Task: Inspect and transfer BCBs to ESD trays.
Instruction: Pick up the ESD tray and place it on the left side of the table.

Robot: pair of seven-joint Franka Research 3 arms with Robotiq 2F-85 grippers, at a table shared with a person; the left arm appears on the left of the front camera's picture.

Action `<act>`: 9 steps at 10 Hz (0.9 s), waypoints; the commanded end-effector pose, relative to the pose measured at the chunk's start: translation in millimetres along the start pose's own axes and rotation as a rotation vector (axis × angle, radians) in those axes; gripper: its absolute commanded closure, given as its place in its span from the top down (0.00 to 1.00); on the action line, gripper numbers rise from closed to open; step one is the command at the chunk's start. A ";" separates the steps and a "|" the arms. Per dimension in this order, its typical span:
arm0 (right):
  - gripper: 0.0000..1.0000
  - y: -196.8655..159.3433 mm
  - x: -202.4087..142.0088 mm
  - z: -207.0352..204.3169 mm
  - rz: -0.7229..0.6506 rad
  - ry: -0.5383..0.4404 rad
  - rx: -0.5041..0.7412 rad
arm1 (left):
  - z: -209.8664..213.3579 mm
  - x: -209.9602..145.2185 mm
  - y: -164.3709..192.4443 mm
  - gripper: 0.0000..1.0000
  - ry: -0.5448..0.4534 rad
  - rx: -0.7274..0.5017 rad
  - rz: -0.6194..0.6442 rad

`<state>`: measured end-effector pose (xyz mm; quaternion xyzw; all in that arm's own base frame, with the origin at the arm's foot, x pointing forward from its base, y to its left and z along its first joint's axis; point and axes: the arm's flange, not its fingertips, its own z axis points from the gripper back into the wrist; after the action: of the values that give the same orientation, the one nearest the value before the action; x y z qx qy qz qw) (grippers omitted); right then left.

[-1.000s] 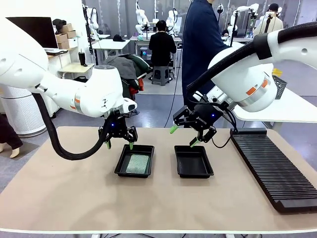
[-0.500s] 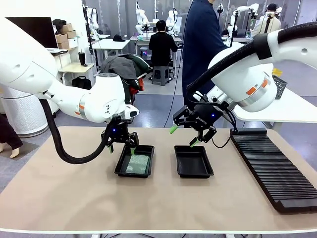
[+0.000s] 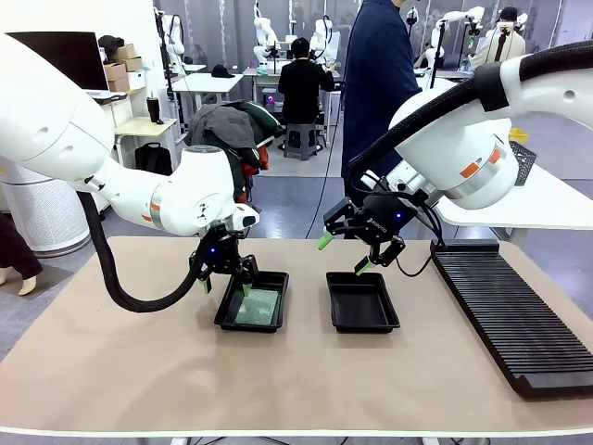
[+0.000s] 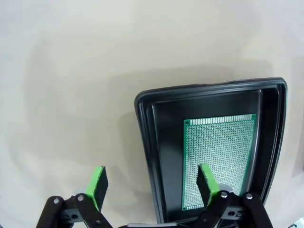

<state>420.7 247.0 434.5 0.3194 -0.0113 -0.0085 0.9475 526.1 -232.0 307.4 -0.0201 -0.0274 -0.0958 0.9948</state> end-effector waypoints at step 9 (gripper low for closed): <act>1.00 2.0 2.5 -2.7 -0.020 -0.013 -0.013 | -6.7 -5.1 -8.5 0.44 -0.019 0.020 0.038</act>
<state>420.8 247.0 434.5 0.3194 -0.0113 -0.0085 0.9475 522.2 -240.4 304.9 -0.0202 -0.0263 -0.0826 0.9960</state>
